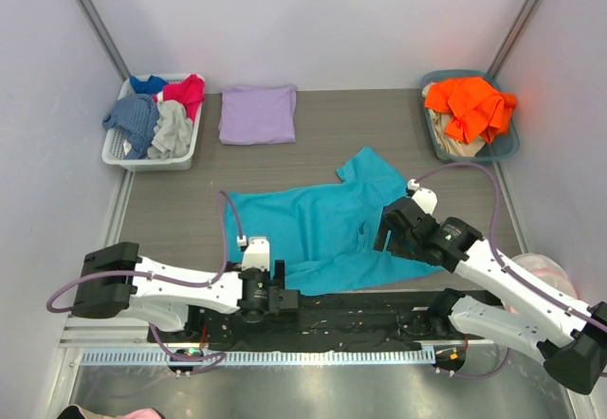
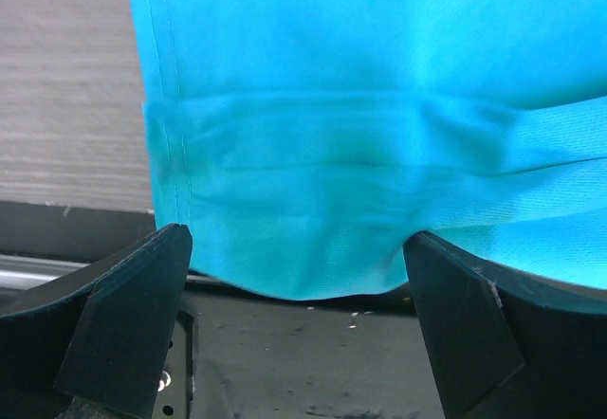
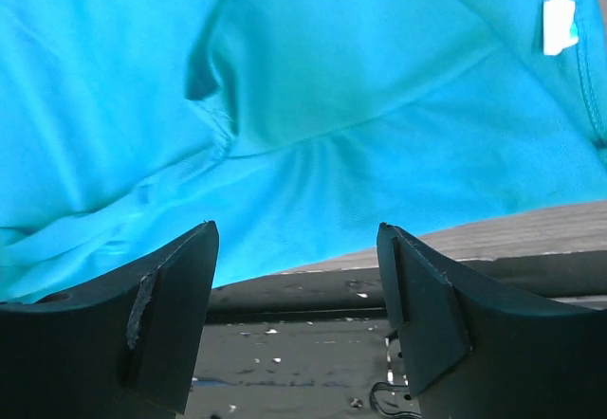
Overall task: Fold and stack the t-shirts
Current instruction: Fold the tshirt
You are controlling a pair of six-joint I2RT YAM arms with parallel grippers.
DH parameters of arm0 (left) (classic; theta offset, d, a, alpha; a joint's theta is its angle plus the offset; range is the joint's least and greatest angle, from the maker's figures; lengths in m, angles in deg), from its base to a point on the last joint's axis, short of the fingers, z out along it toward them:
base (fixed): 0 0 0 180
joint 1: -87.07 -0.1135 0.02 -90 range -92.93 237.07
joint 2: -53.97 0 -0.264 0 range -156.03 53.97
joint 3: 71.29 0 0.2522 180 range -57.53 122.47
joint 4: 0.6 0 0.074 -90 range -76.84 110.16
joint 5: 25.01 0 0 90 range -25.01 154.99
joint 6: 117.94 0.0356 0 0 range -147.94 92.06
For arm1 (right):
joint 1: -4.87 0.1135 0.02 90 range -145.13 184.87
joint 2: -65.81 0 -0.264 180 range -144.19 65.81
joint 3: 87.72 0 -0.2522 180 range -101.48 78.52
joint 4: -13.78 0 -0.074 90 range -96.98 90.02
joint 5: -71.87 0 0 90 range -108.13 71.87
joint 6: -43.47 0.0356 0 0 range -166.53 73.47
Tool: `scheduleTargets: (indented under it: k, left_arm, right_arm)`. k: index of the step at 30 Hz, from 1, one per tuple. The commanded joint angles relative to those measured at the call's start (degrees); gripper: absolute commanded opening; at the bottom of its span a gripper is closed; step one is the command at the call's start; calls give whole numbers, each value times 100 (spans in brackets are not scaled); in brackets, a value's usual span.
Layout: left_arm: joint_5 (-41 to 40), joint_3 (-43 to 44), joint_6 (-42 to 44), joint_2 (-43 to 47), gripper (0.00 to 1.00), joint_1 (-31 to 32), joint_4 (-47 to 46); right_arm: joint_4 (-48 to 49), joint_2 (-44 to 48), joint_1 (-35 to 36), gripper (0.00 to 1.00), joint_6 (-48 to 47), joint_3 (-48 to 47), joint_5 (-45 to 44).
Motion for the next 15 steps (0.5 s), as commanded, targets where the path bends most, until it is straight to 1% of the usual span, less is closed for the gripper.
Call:
scheduleTargets:
  k: [1, 5, 9, 12, 14, 15]
  left_arm:
    - [-857, 599, -150, 5, 100, -66, 726]
    - [-928, 671, 60, 5, 100, -225, 622]
    - [-893, 627, 254, 93, 100, -243, 376]
    - [-954, 565, 254, 137, 100, -295, 341]
    - [-1007, 416, 377, 233, 100, -506, 131]
    - [-1007, 355, 673, 277, 100, -620, -10]
  right_arm:
    - [52, 31, 17, 76, -97, -382, -244]
    - [174, -13, 17, 76, -123, -400, -227]
    - [236, -171, 17, 76, -237, -487, -332]
    - [280, -347, 26, 76, -343, -602, -394]
    - [376, -487, 17, 76, -378, -681, -385]
    - [412, -531, 26, 76, -387, -690, -350]
